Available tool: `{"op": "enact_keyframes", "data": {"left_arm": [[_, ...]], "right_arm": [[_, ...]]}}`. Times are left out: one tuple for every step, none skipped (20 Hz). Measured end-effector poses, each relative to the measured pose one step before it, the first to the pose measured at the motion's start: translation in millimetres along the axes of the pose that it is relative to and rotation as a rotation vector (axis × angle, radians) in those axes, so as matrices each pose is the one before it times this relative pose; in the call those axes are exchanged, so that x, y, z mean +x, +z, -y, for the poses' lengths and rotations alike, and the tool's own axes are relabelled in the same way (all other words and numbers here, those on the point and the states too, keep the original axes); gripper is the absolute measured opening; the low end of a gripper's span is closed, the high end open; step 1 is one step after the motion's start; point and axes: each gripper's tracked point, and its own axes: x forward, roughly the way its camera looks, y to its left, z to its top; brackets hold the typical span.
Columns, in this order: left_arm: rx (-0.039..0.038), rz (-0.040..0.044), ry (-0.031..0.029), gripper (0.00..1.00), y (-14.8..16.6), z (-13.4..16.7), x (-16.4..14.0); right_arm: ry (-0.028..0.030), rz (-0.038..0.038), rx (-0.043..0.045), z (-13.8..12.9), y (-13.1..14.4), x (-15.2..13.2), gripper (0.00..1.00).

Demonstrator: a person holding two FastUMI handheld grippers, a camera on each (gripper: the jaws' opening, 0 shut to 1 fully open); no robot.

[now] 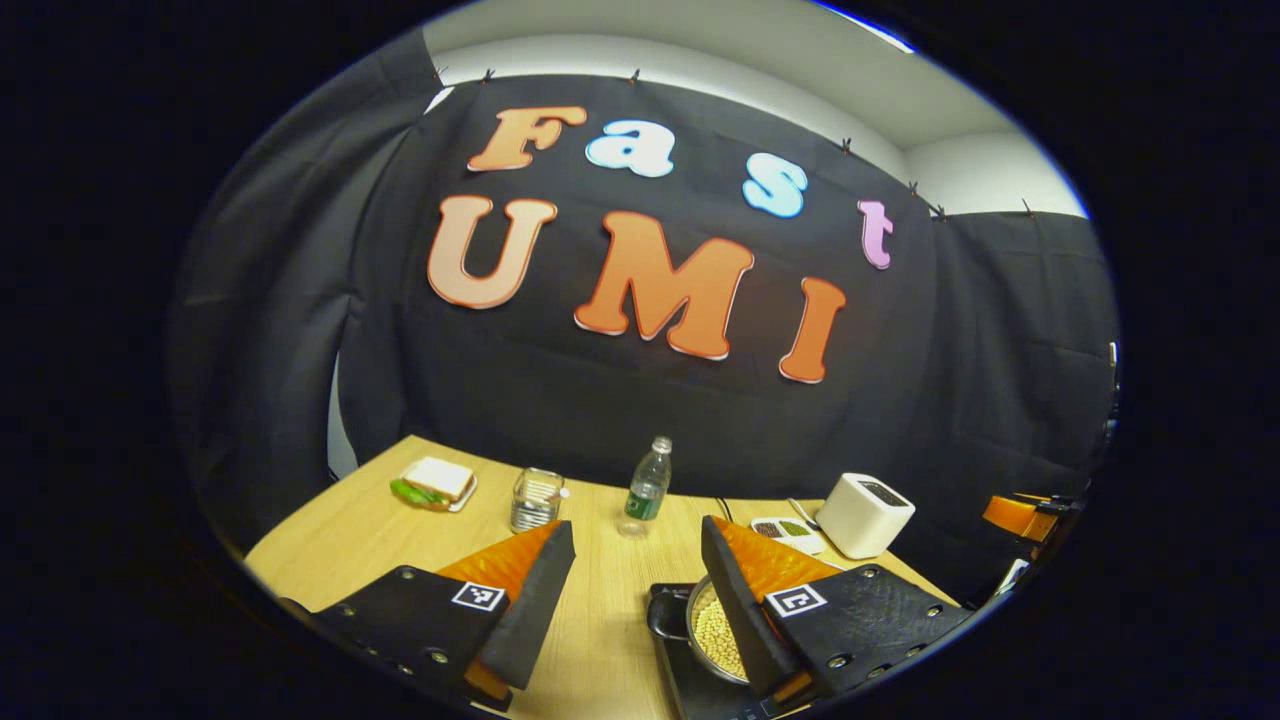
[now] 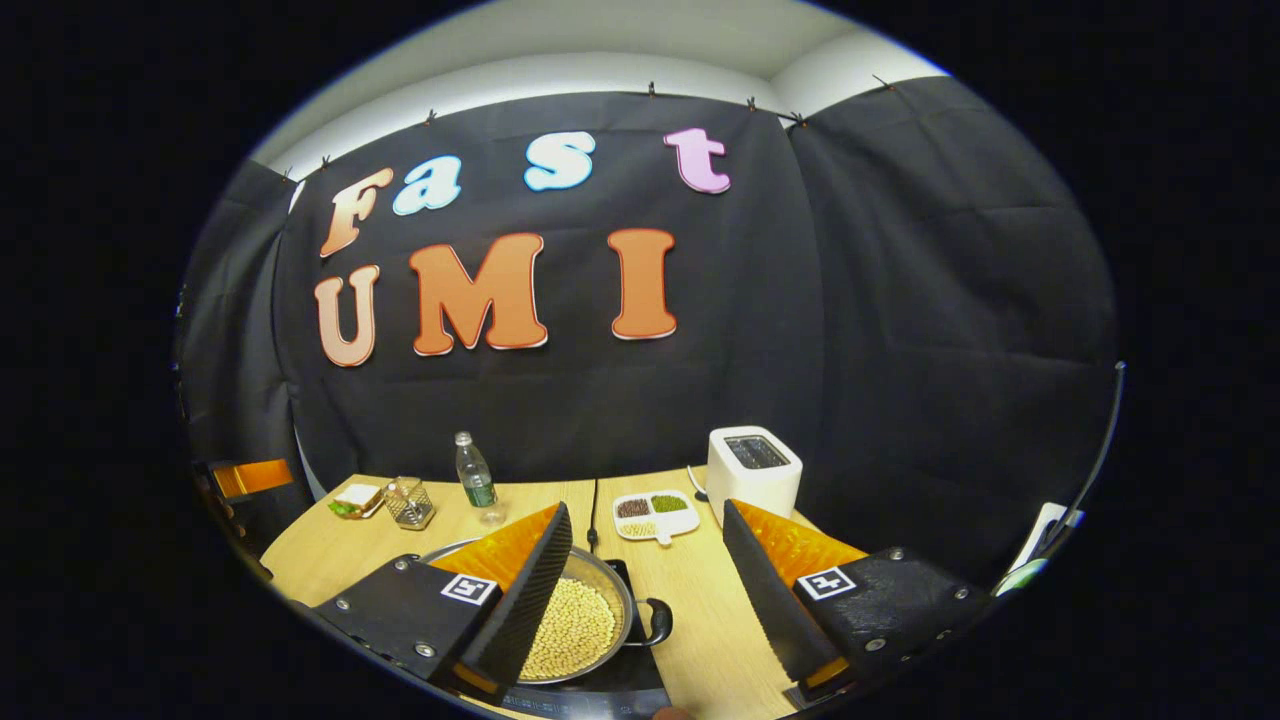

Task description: First push the handle of the pot to place it horizontally, then grasp the pot with both hands and set it on the induction cooktop.

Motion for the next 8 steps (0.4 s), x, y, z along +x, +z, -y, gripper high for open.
{"op": "enact_keyframes", "data": {"left_arm": [[0.01572,0.02685,0.01068,0.79,14.30,-4.21,-8.81],[0.01956,0.01592,0.01477,0.79,9.55,-4.20,-6.04],[0.02023,0.01162,0.01184,0.79,5.14,-5.16,-5.54],[0.02083,0.01090,0.01191,0.79,7.82,-3.38,-6.49],[0.02457,0.01208,0.01197,0.79,9.37,-5.10,-5.00],[0.02464,0.01877,0.01265,0.76,7.96,-3.72,-6.08],[0.02374,0.01907,0.01259,0.79,8.90,-3.45,-4.84],[0.02029,0.01931,0.01047,0.76,7.13,-3.09,-5.56]], "right_arm": [[-0.00281,0.01870,-0.00494,0.30,8.31,-5.34,0.99],[0.00142,0.01546,0.00229,-1.26,9.49,-6.18,0.94],[0.00552,0.00764,0.00477,-1.50,5.79,-4.89,0.94],[0.00790,0.00752,0.00224,-3.35,6.03,-3.15,0.94],[0.00464,0.00796,0.00011,-0.56,4.60,-4.34,0.94],[0.00309,0.00910,-0.00173,-1.27,5.39,-3.09,0.94],[0.00260,0.00878,-0.00046,-0.39,4.20,-3.19,0.94],[0.00479,0.00710,0.00169,-1.35,4.20,-2.50,0.94]]}}
